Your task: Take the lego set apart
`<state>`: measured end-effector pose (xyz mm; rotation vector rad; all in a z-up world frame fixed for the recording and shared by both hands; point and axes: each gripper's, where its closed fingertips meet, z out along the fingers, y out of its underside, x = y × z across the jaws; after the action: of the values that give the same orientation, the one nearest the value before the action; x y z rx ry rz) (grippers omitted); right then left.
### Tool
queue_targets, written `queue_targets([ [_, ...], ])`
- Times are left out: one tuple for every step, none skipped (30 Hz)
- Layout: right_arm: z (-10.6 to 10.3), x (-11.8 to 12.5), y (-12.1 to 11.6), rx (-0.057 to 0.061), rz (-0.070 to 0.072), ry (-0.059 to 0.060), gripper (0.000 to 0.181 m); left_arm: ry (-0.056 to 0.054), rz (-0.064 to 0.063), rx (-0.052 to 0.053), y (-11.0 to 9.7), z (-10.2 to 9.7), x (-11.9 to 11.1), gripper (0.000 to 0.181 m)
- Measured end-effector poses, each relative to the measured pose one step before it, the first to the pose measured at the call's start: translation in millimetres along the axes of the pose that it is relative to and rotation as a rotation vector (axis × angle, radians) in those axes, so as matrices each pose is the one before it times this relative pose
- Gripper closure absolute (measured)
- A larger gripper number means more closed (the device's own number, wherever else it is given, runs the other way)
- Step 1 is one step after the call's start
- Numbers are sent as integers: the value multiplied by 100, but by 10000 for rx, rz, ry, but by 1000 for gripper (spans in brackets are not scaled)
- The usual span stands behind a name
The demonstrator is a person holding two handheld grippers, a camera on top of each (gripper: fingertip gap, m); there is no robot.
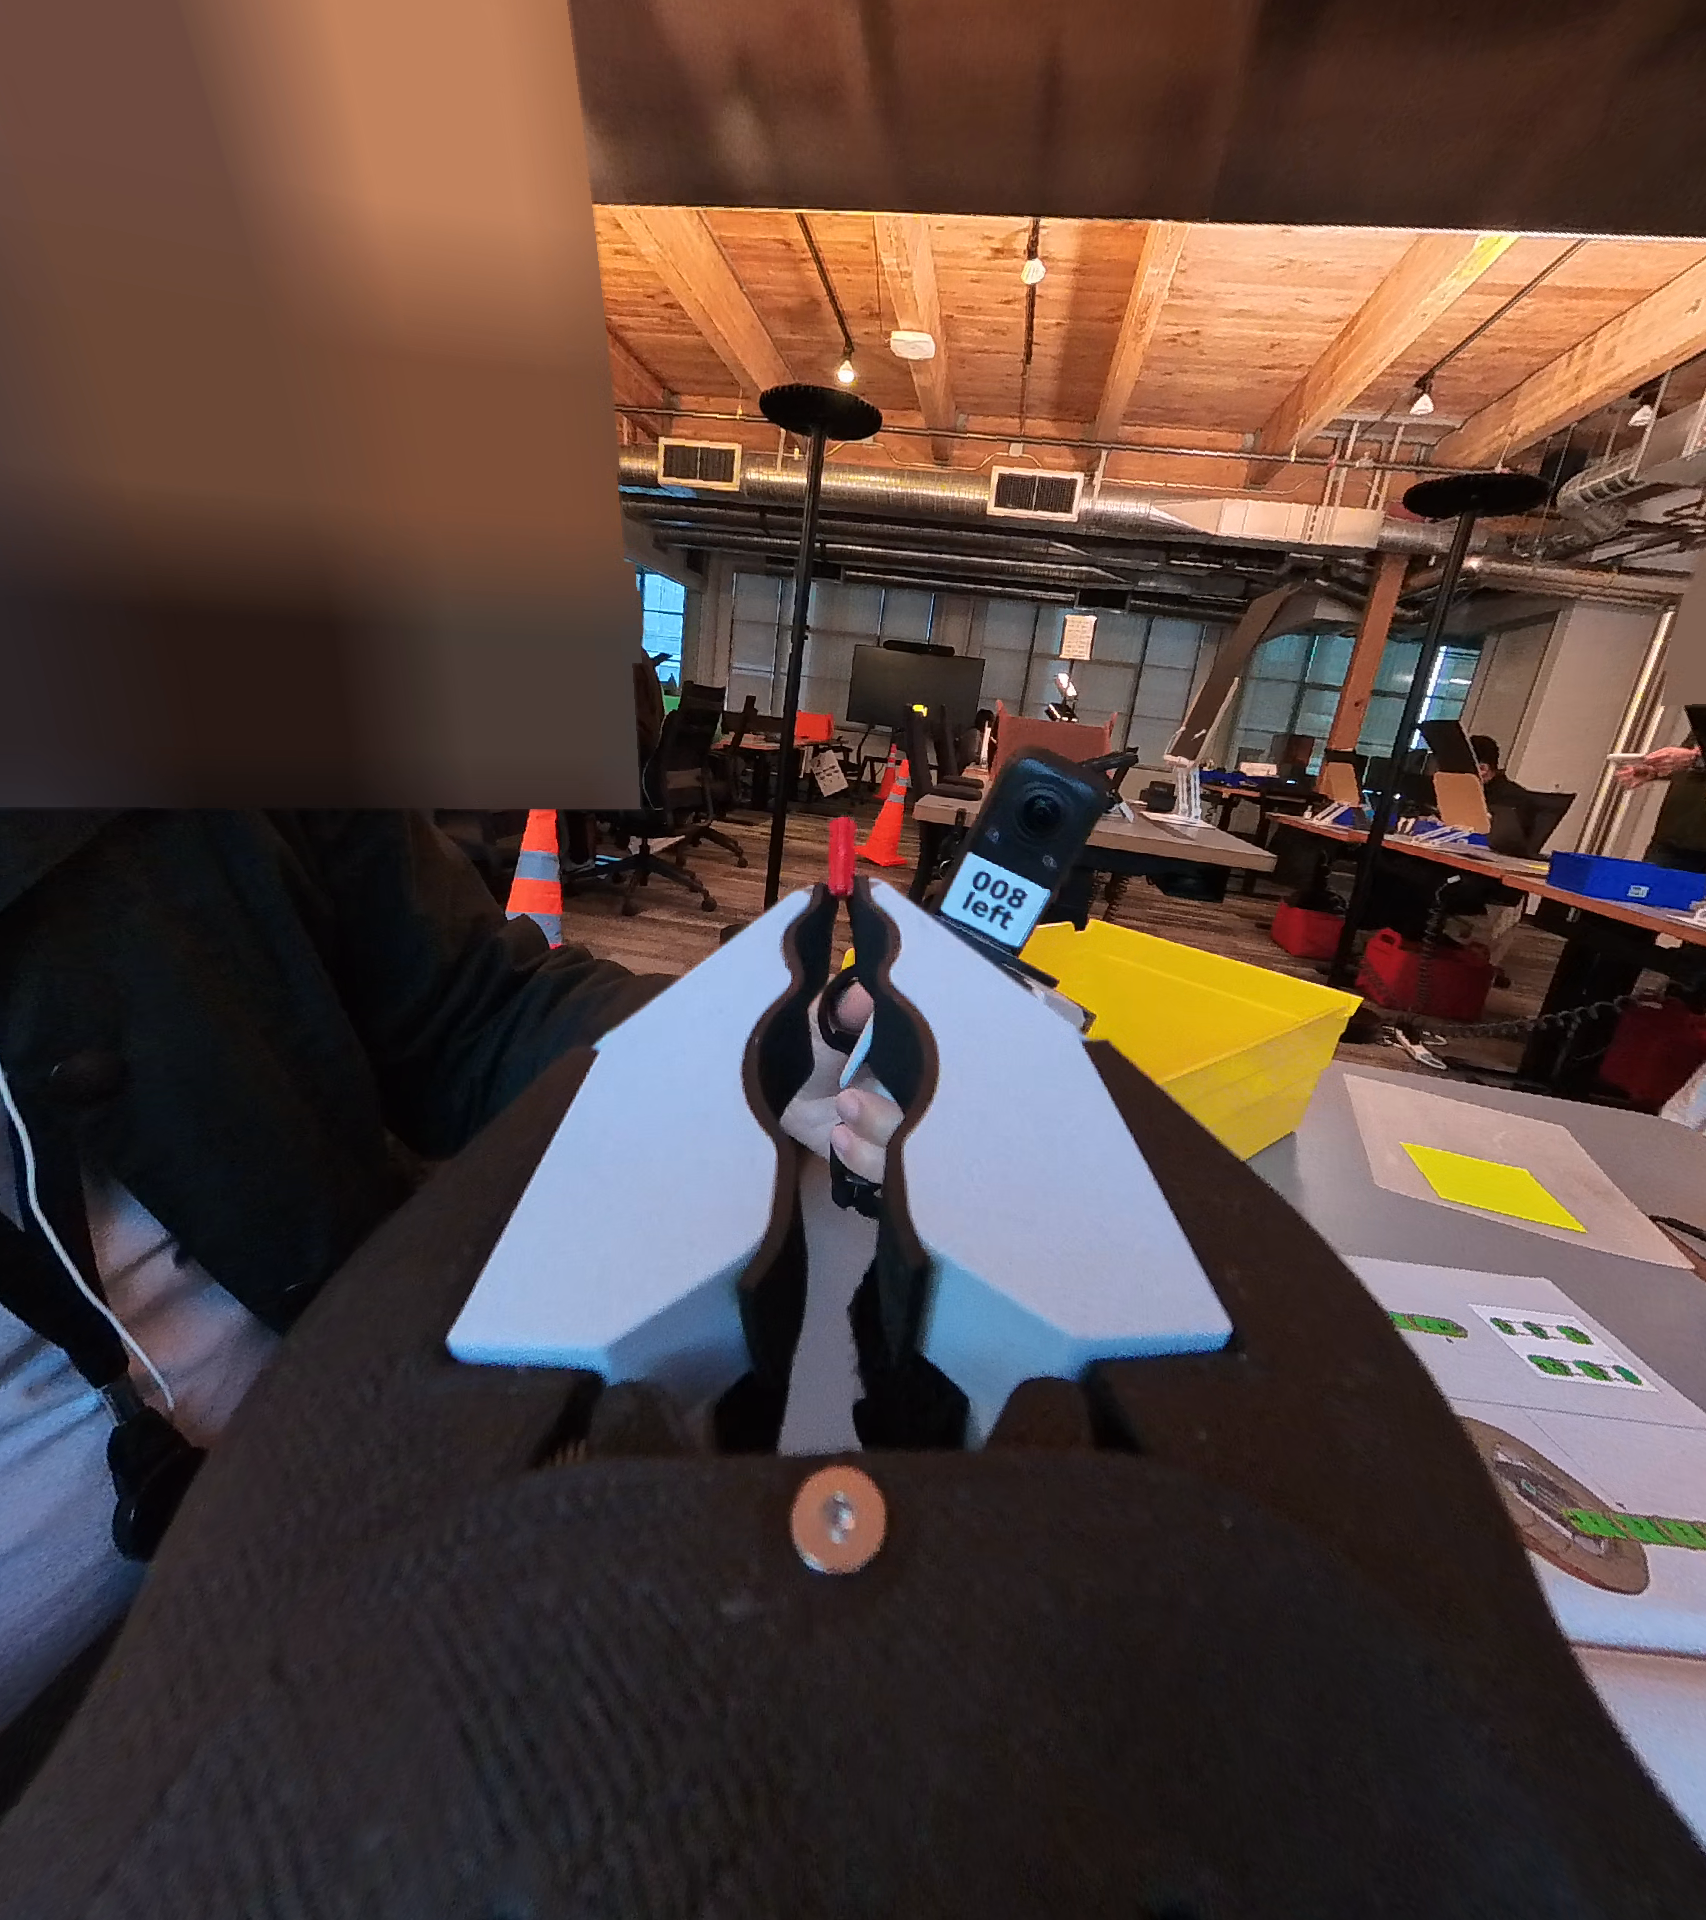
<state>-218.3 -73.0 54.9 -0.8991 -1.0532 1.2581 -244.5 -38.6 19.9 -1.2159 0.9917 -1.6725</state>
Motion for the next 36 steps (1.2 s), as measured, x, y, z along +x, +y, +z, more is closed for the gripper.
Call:
queue_targets([
  [6, 47, 57, -31, 24, 17, 179, -25, 36, -19, 25, -3, -8, 160],
  [8, 59, 99, -50, 20, 25, 179, 18, 26, 10, -17, -6, 43, 161],
  [18, 201, 170, -89, 47, 99, 179, 47, 18, 41, -79, -22, 90, 161],
  [42, 357, 303, -156, 92, 178, 179, 40, 23, 47, -89, -28, 78, 162],
  [47, 291, 361, -169, 99, 132, 179, 17, 36, 36, -77, -30, 59, 163],
  [65, 399, 359, -164, 146, 185, 179, -11, 54, 35, -73, -29, 16, 163],
  [72, 680, 581, -296, 247, 339, 179, -46, 65, 27, -67, -40, -16, 163],
  [76, 647, 716, -364, 273, 280, 179, -91, 72, 1, -20, -33, -104, 164],
  [81, 236, 565, -265, 250, 25, 179, -113, 77, -28, 29, -25, -135, 164],
  [94, 63, 289, -102, 184, -45, 179, -108, 68, -42, 56, 3, -128, 164],
  [76, 182, 213, -88, 136, 56, 179, -130, 59, -70, 108, 18, -170, 165],
  [63, 149, 269, -148, 100, 53, 179, -146, 65, -110, 184, 35, -196, 165],
  [57, 54, 207, -127, 58, 7, 179, -136, 65, -128, 212, 52, -184, 165],
  [24, 41, 106, -52, 28, 18, 179, -149, 58, -133, 235, 75, -192, 166],
  [29, 89, 87, -55, 54, 38, 179, -150, 68, -137, 240, 92, -200, 166],
  [10, 111, 125, -71, 80, 37, 179, -108, 90, -132, 227, 90, -121, 168],
  [15, 103, 136, -67, 97, 24, 179, -45, 94, -112, 201, 95, -14, 169],
  [20, 139, 136, -62, 103, 38, 179, -19, 80, -94, 178, 97, 22, 171],
  [30, 152, 186, -92, 109, 45, 179, -44, 72, -88, 155, 92, -14, 171],
  [56, 104, 235, -127, 116, 19, 179, -44, 74, -91, 165, 88, -25, 172],
  [72, 75, 229, -116, 100, 3, 179, -30, 64, -79, 128, 57, -13, 172],
  [91, 53, 207, -98, 73, 2, 179, -16, 48, -37, 63, 47, 11, 172],
  [98, 90, 231, -116, 62, 25, 179, -15, 29, -6, 17, 7, -4, 173],
  [87, 84, 271, -145, 61, 28, 179, -32, 10, 1, 0, 1, -42, 174],
  [93, 88, 258, -138, 55, 28, 179, -37, -2, 9, -18, -25, -69, 174],
  [90, 36, 192, -97, 43, 4, 179, -54, -9, 17, -25, -39, -98, 174],
  [76, 29, 194, -96, 68, -13, 179, -111, -27, 24, -32, -46, -197, 174],
  [73, 70, 211, -106, 84, 2, 179, -103, -40, 21, -14, -59, -201, 174],
  [78, 87, 211, -100, 72, 13, 179, 18, -53, 24, -29, -35, -31, 175],
  [77, 74, 211, -99, 63, 13, 179, 74, -58, 11, -33, -2, 77, 176],
  [75, 1, 191, -97, 45, -31, 179, -5, -35, -55, 93, 29, -27, 177],
  [82, -9, 154, -80, 21, -21, 179, -84, -1, -130, 215, 44, -156, 177],
  [64, 51, 158, -87, 7, 29, 179, -43, 16, -118, 206, 63, -71, 177],
  [45, 67, 128, -70, -9, 39, 179, 24, 2, -86, 141, 68, 48, 177],
  [39, 3, 47, -27, -19, 10, 179, -3, -15, -114, 195, 88, -3, 178],
  [11, 0, 15, -9, -10, 10, 179, -36, -26, -150, 254, 81, -85, 177],
])
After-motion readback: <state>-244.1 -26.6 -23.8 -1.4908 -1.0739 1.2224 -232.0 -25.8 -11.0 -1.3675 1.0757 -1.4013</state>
